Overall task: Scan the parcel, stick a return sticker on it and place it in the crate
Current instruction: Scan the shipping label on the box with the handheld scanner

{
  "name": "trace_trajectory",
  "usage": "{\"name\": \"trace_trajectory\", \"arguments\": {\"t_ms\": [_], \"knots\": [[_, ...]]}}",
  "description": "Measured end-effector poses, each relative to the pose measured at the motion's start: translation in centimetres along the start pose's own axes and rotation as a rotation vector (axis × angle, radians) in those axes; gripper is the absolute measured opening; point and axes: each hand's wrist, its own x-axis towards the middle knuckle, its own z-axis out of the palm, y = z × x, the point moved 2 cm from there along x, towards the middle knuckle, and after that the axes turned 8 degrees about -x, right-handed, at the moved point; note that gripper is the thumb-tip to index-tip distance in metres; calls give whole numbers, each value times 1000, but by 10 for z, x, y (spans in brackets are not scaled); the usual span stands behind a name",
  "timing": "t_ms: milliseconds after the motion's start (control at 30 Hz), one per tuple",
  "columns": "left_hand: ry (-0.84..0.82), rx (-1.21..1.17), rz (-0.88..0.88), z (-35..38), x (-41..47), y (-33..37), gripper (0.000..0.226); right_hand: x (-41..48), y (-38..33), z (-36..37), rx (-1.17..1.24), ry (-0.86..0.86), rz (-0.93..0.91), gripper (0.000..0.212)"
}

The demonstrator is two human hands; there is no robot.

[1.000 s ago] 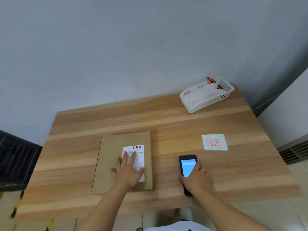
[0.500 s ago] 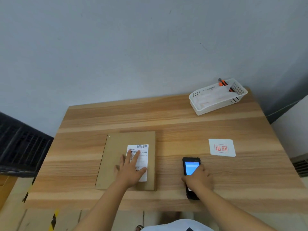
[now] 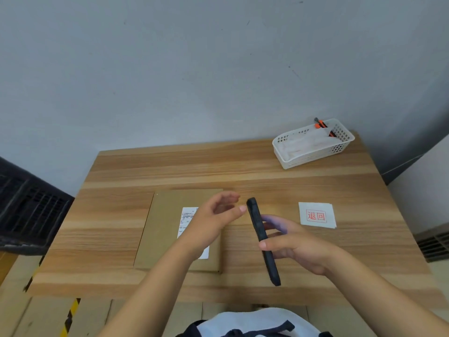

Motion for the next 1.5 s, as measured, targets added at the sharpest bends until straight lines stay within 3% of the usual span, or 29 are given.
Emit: {"name": "trace_trajectory", "arguments": {"t_ms": [133,267,600,800,1167,1267,1300,1367,1500], "knots": [[4,-123,66,12,-3,8,41,-10,-15,8,-9,-77,-69,81],[-29,-234,120,13,-9,15,31,-14,-23,16,-7,-106,-108,81],[79,-256,201,-18,-19,13,28,1,-29,46,14,-31,-155,60],[67,-218,183,-51,-19,8,32,18,-37,67,-25,0,-129,69],[-86,-237,211,-119,-2,9,36,45,-78,114,-107,61,-63,54],[-122,-221,184,-138,5,4,44,52,-82,120,-234,161,29,72],[-123,-198,170,-146,8,0,45,53,-83,122,-295,187,76,80],[-122,-61,135,-161,17,-12,43,55,-87,128,-390,235,151,73],[-193,596,81,-187,41,-60,64,52,-92,138,-604,294,287,64]]}}
